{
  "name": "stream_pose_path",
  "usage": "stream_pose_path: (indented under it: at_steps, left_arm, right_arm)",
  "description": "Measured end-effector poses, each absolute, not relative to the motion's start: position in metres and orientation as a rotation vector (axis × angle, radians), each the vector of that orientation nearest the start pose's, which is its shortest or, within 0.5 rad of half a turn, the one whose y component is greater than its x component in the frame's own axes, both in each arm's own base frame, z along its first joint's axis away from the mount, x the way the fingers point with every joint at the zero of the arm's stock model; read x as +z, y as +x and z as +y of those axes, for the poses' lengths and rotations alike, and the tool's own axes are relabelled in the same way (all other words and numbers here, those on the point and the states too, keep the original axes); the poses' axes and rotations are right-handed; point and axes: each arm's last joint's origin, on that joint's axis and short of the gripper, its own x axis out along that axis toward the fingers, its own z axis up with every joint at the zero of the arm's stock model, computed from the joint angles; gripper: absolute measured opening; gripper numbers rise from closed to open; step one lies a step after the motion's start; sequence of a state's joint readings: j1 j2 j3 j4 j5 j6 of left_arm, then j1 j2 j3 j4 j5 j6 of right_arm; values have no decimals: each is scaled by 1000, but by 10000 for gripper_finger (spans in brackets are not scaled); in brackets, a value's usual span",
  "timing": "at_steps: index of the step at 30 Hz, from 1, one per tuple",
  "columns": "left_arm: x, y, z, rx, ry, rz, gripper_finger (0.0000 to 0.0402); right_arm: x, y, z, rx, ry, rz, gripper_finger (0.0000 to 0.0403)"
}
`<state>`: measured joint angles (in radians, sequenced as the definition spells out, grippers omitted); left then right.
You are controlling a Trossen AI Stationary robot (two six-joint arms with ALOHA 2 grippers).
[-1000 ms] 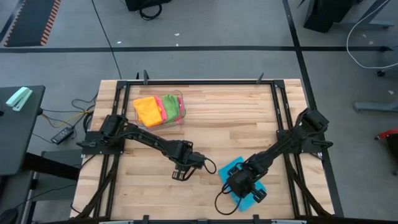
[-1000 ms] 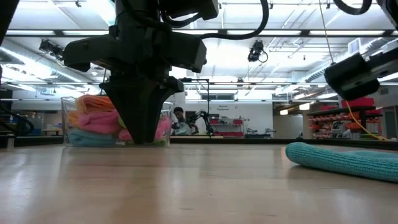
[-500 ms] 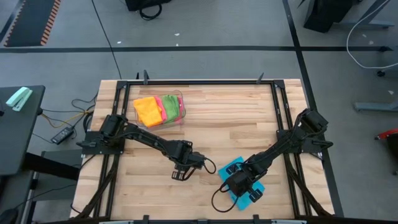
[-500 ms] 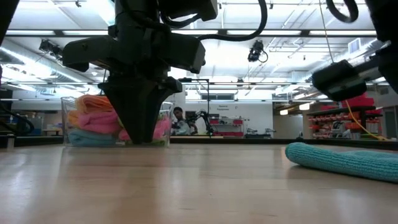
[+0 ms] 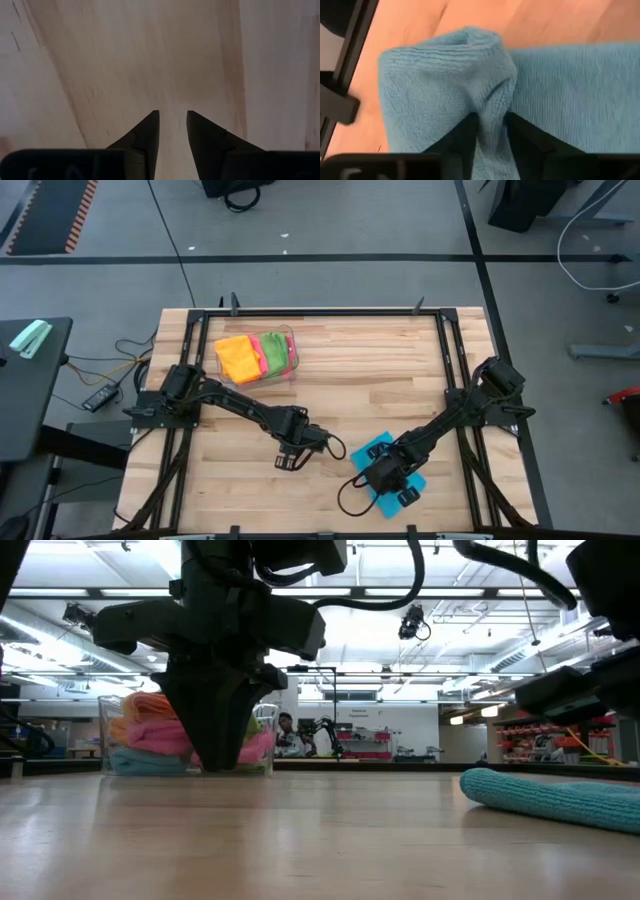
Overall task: Fold microfiber towels
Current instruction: Fold the blue microfiber towel
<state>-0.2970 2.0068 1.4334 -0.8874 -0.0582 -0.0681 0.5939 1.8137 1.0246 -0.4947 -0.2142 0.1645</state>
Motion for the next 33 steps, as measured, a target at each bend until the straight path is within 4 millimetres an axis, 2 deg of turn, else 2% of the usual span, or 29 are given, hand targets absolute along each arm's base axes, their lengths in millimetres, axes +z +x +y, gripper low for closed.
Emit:
stream_pose_path:
  at_steps: [6, 9, 14, 20, 26, 30, 33]
  left_arm:
    - [164, 364, -110, -147, 204, 1443, 107]
    - [164, 365, -109, -150, 209, 1445, 107]
    - [164, 367, -105, -141, 199, 1437, 107]
    - [164, 367, -105, -136, 193, 1437, 107]
    - [165, 369, -106, -130, 179, 1414, 107]
    - [165, 369, -106, -116, 162, 1415, 107]
    - [165, 369, -106, -115, 162, 1414, 107]
  right_arm:
    - [150, 269, 183, 452, -158, 1420, 163]
    - [158, 269, 189, 430, -194, 1424, 175]
    - [172, 262, 215, 420, -319, 1327, 178]
    - [178, 235, 252, 311, -475, 1148, 178]
    - [162, 219, 274, 197, -445, 804, 171]
    - [132, 209, 265, 216, -303, 709, 156]
    - [120, 204, 258, 261, -190, 571, 141]
